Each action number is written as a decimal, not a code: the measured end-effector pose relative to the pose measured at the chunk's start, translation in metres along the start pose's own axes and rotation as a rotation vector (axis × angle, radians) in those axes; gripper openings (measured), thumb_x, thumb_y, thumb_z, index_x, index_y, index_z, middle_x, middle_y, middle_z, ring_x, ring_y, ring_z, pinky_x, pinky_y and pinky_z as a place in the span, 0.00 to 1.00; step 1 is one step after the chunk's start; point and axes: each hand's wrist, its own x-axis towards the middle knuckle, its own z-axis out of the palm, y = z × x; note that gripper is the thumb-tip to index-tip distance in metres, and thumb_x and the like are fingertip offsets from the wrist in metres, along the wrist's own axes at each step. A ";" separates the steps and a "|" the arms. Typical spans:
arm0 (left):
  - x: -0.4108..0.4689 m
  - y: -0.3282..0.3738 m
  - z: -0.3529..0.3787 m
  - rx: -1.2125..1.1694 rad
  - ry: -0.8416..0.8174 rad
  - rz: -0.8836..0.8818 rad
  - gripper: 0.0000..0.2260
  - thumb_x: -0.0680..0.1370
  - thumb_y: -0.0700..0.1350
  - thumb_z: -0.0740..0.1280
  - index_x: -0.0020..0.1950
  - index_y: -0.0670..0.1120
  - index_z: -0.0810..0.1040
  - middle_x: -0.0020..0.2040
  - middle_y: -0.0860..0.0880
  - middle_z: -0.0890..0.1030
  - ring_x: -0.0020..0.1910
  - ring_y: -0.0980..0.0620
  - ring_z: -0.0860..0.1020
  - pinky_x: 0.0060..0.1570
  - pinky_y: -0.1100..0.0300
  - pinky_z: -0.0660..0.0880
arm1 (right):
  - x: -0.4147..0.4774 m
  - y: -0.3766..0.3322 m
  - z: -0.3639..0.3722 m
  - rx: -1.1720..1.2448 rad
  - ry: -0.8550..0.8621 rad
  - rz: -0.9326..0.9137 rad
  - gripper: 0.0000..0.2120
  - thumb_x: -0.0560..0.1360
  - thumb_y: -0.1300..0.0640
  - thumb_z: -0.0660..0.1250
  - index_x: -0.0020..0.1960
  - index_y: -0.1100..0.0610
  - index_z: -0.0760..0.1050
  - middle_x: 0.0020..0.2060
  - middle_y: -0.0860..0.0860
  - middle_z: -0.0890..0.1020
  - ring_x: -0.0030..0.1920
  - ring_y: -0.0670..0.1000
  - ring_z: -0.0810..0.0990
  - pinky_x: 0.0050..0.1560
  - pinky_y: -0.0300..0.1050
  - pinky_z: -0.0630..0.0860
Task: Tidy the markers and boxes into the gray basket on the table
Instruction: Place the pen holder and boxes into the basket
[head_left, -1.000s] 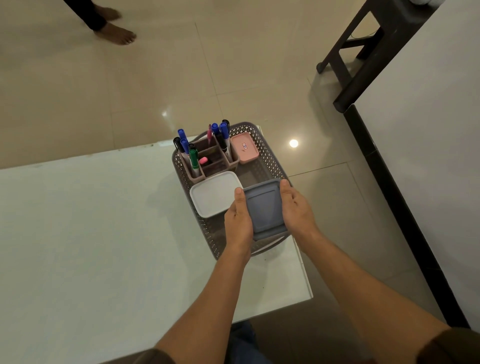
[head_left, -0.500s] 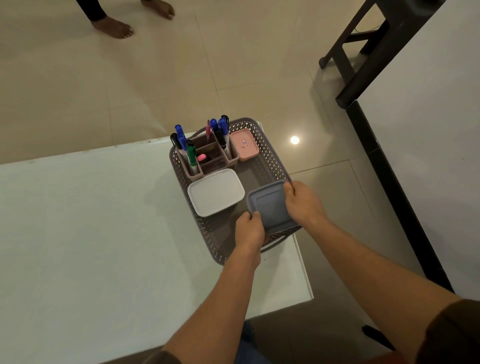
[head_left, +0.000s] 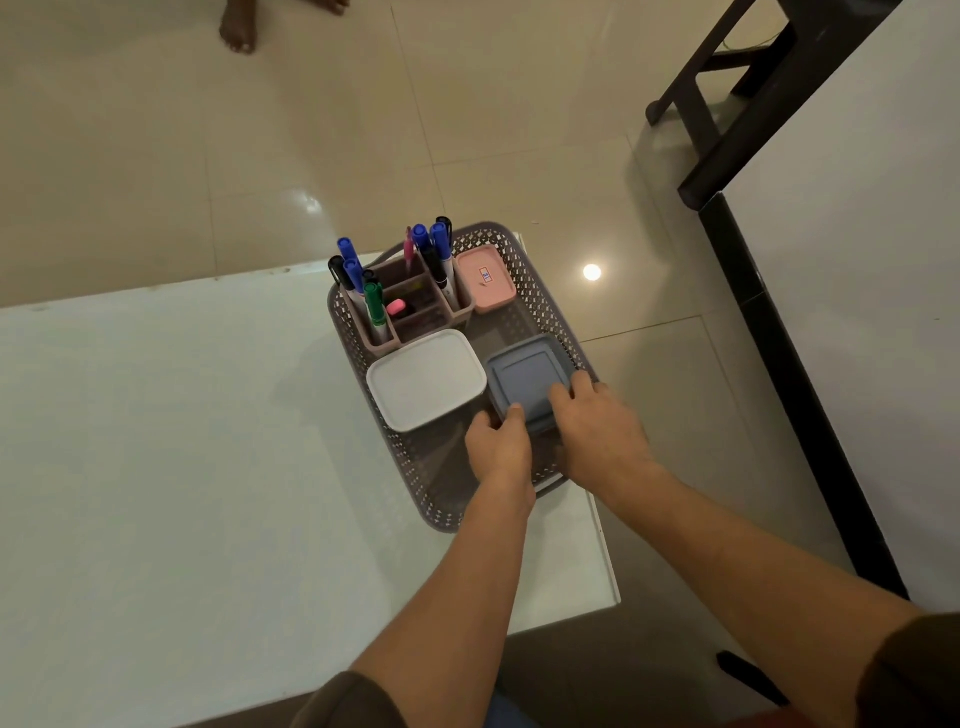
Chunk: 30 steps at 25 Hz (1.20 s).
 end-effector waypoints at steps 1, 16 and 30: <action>-0.004 -0.001 0.000 0.047 0.006 0.027 0.09 0.80 0.46 0.67 0.61 0.48 0.77 0.57 0.48 0.81 0.57 0.46 0.79 0.62 0.46 0.77 | 0.002 0.001 0.002 -0.015 0.012 -0.006 0.27 0.72 0.52 0.76 0.65 0.55 0.68 0.61 0.57 0.72 0.58 0.57 0.76 0.50 0.50 0.80; -0.022 -0.031 -0.041 0.774 0.017 0.543 0.12 0.76 0.43 0.68 0.59 0.44 0.78 0.52 0.46 0.80 0.51 0.47 0.79 0.53 0.53 0.78 | 0.029 -0.007 -0.008 -0.112 0.048 -0.037 0.20 0.78 0.44 0.67 0.63 0.53 0.67 0.59 0.55 0.72 0.54 0.57 0.78 0.44 0.51 0.79; -0.041 -0.016 -0.012 0.472 0.341 0.390 0.08 0.80 0.48 0.66 0.56 0.48 0.81 0.49 0.53 0.83 0.45 0.57 0.78 0.47 0.63 0.72 | 0.051 0.014 -0.037 -0.185 -0.001 -0.353 0.20 0.76 0.52 0.71 0.63 0.55 0.68 0.58 0.55 0.72 0.54 0.57 0.78 0.47 0.51 0.79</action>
